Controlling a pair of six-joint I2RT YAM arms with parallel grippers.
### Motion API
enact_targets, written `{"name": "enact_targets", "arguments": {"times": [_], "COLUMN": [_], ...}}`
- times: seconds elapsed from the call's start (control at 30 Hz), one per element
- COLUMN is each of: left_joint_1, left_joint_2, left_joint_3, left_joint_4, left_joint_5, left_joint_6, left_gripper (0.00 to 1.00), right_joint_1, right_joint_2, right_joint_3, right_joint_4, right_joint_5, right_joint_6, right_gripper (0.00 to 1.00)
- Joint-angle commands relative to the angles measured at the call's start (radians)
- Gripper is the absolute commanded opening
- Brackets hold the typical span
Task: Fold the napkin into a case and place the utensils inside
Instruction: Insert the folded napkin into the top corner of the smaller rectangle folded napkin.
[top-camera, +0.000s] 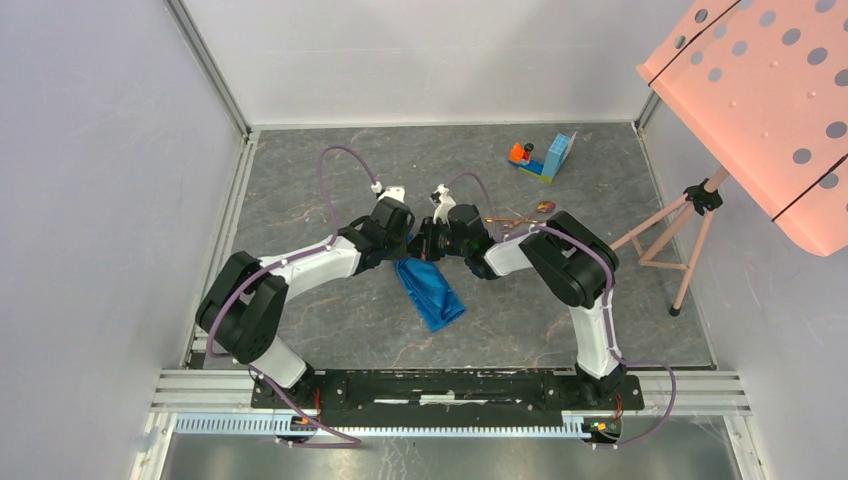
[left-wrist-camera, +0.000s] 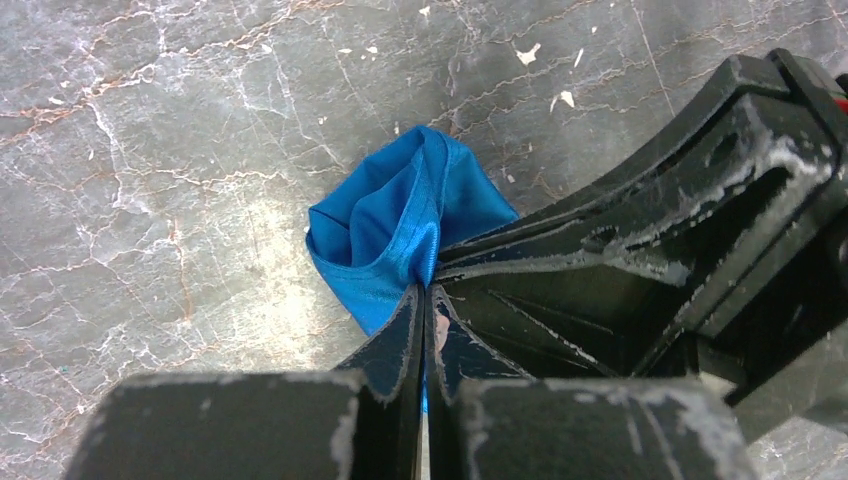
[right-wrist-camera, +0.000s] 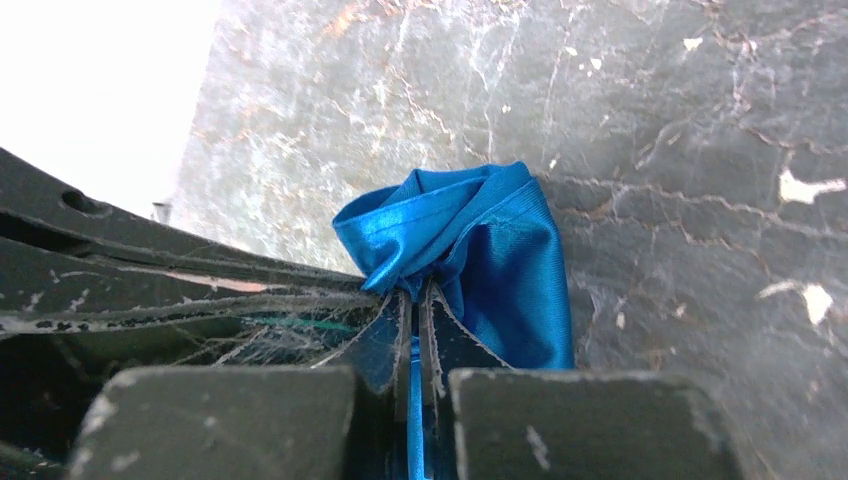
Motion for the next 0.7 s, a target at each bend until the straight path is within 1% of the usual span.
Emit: {"name": "enact_targets", "arguments": {"times": [0.0, 0.1, 0.2, 0.37, 0.47, 0.6, 0.67], "left_joint_1": [0.003, 0.01, 0.027, 0.052, 0.064, 0.07, 0.07], "left_joint_2": [-0.031, -0.028, -0.036, -0.051, -0.063, -0.068, -0.067], "left_joint_3": [-0.034, -0.038, -0.049, -0.067, -0.076, -0.077, -0.077], "left_joint_4": [0.059, 0.056, 0.059, 0.053, 0.055, 0.059, 0.061], "left_joint_5": [0.034, 0.024, 0.026, 0.029, 0.036, 0.049, 0.053], "left_joint_6": [-0.032, -0.026, -0.029, -0.024, -0.021, -0.017, -0.016], "left_gripper": [0.02, 0.02, 0.02, 0.02, 0.02, 0.02, 0.02], "right_joint_1": [-0.001, 0.002, 0.0, -0.037, -0.056, -0.068, -0.069], "right_joint_2": [0.075, 0.11, 0.103, 0.039, 0.013, -0.006, -0.003], "right_joint_3": [0.081, 0.058, 0.028, -0.068, -0.094, -0.092, -0.075], "right_joint_4": [0.291, 0.395, 0.418, 0.4, 0.357, 0.32, 0.283], "right_joint_5": [-0.13, -0.161, -0.189, -0.225, -0.251, -0.258, -0.25], "right_joint_6": [0.15, 0.26, 0.269, 0.216, 0.168, 0.117, 0.094], "right_gripper": [0.0, 0.03, 0.12, 0.3, 0.39, 0.43, 0.44]}}
